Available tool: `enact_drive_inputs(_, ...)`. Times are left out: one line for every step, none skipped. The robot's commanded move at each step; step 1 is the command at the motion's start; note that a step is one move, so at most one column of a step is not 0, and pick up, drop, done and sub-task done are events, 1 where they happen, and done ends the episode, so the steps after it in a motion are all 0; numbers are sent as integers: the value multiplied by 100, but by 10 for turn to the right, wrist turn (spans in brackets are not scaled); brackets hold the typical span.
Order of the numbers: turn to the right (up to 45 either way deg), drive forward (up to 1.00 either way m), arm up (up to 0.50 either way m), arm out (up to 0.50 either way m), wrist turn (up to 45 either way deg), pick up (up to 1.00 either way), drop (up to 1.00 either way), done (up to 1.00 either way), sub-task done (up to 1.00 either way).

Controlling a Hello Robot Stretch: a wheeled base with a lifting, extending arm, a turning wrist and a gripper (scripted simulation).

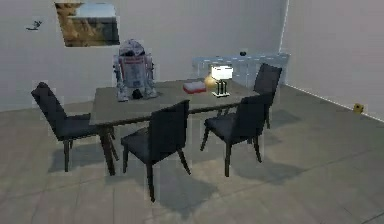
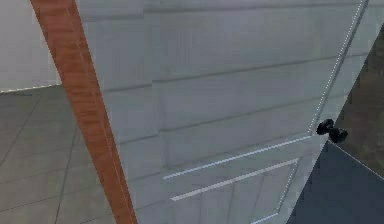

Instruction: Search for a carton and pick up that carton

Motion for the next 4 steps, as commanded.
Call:
enact_drive_inputs(30,0,0,0,0,0,0,0,0)
enact_drive_inputs(0,25,0,0,0,0,0,0,0)
enact_drive_inputs(270,0,0,0,0,0,0,0,0)
enact_drive_inputs(0,30,0,0,0,0,0,0,0)
